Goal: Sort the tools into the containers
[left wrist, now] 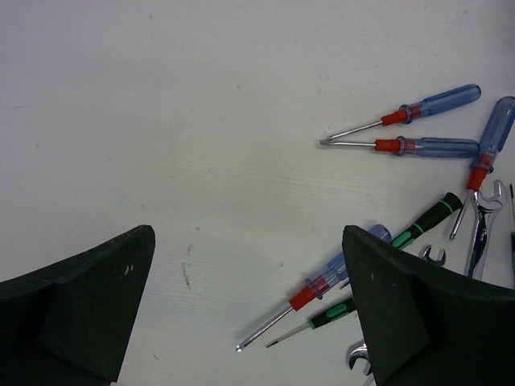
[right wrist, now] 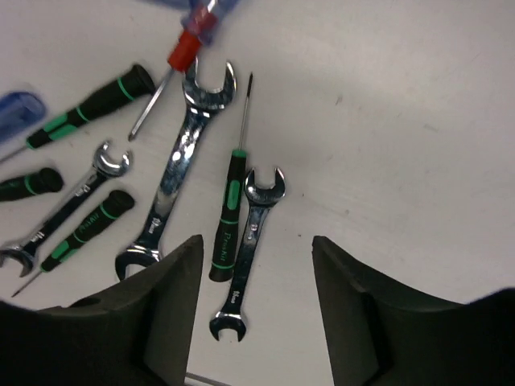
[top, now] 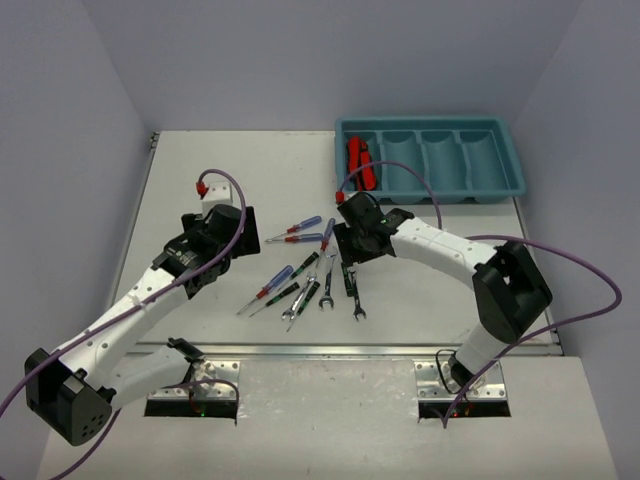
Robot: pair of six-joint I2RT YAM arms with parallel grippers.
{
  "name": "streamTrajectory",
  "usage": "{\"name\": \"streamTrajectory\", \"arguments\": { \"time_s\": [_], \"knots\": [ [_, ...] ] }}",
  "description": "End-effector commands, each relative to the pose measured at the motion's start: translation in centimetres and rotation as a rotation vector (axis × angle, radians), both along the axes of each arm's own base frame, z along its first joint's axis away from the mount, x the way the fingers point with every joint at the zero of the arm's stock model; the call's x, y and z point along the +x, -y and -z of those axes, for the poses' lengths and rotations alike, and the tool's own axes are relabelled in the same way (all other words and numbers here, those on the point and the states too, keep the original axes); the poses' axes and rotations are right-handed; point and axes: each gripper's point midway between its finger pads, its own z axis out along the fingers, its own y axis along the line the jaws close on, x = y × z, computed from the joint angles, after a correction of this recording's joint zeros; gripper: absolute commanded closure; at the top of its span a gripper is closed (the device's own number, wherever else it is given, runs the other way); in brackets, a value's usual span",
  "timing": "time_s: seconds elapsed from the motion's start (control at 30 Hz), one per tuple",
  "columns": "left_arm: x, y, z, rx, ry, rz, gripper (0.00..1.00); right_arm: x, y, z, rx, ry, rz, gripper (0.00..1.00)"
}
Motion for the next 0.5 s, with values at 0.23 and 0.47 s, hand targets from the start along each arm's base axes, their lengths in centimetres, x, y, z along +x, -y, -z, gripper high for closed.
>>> {"name": "streamTrajectory", "arguments": {
  "time_s": [0.23,0.47],
  "knots": [
    [0.5,0.7,-1.3,-0.038,0.056,0.027,0.00,-1.7,-2.4,3.2,0.056,-0.061,0.038,0.65],
    [0.4,0.6,-1.6,-0.040,0.065,0.025,0.00,-2.5,-2.8,5.6,0.028,-0.113,0.026,0.67]
  ]
}}
